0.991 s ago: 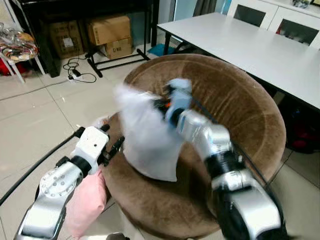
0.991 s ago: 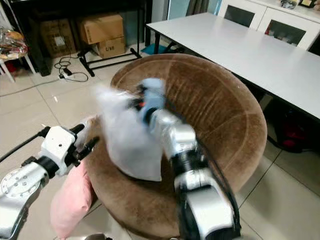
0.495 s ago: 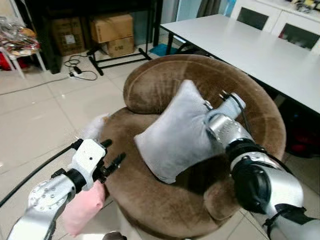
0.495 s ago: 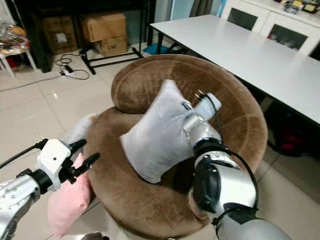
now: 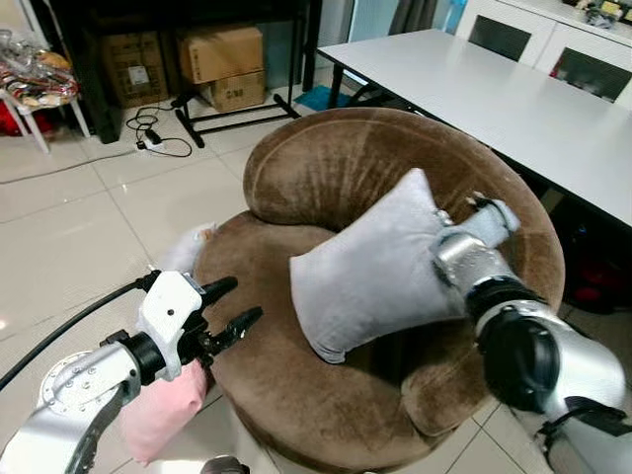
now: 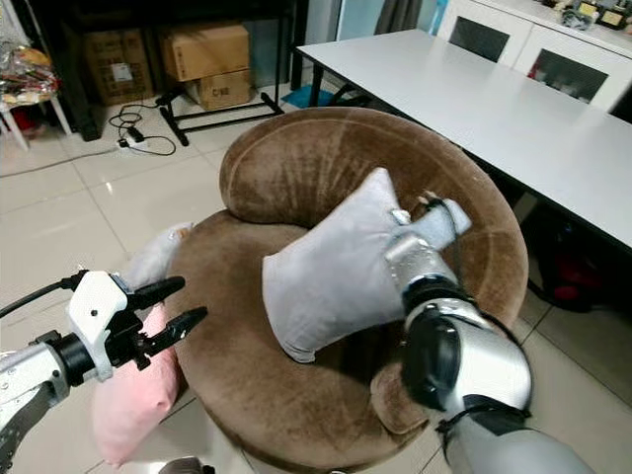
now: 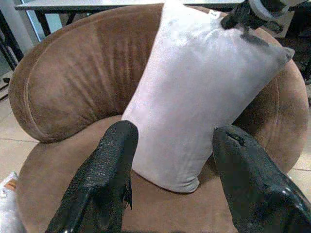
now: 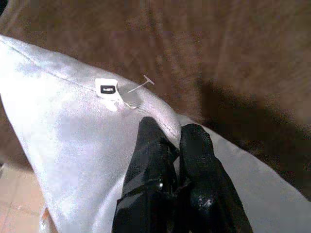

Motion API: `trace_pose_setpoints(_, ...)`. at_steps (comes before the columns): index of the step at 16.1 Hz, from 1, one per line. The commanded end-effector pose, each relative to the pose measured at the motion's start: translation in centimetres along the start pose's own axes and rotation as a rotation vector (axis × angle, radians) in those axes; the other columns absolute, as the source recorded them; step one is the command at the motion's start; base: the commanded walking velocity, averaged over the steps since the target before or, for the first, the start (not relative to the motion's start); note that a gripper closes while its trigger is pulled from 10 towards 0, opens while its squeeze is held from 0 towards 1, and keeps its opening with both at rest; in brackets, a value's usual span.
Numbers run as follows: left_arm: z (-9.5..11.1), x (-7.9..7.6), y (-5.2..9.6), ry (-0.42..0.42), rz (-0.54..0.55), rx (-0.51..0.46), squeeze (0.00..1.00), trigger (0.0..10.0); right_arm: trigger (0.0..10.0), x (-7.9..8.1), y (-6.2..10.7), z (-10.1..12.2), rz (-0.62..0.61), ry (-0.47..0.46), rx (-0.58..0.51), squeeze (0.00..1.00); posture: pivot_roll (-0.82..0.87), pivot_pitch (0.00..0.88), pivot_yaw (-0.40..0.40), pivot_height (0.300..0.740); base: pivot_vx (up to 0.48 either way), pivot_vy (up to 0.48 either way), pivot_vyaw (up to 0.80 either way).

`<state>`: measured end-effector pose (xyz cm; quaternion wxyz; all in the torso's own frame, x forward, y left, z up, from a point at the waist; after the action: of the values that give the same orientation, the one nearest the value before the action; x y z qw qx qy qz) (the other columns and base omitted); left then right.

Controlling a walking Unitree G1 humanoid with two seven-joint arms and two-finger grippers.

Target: Move the pillow to the sofa from floor

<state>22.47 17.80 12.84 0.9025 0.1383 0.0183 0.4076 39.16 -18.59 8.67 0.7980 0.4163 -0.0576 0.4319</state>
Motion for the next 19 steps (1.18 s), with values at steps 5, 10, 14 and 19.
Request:
trace_pose_setpoints(5,0.5,0.0,0.3,-0.002,-0.018,-0.005,0.00,10.0,10.0,-1.1,-0.1,3.4,-0.045,-0.037,-0.101,0.00,0.11,0.000,-0.124,0.740,0.000,0.000,0.00)
trace_pose_setpoints(10,0.5,-0.1,0.0,0.002,-0.050,-0.003,0.00,10.0,10.0,-2.3,-0.3,3.5,-0.092,-0.011,-0.102,0.00,0.10,0.000,-0.122,0.740,0.000,0.000,0.00)
trace_pose_setpoints(14,0.8,0.2,-0.1,-0.005,-0.053,-0.010,0.00,10.0,10.0,-2.1,-0.2,4.8,-0.064,-0.026,-0.137,0.00,0.10,0.000,-0.121,0.740,0.000,0.000,0.00)
trace_pose_setpoints(19,1.0,0.5,-0.4,-0.009,-0.040,-0.026,0.00,10.0,10.0,-0.4,0.0,5.1,0.167,0.066,-0.186,1.00,0.09,0.000,-0.118,0.740,0.000,0.000,0.00)
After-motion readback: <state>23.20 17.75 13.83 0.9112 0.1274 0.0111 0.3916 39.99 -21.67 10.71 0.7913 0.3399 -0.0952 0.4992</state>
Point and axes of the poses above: a point about 5 cm out from each wrist's last joint towards the gripper, its own y axis pointing back from the gripper into the wrist, its own z axis along the axis of the wrist's last joint, x = y × z, the point moved 2 cm from there along -y, pointing out of the wrist towards the gripper, and after that the axes turned 4 degrees about y, right-handed, at the moved point
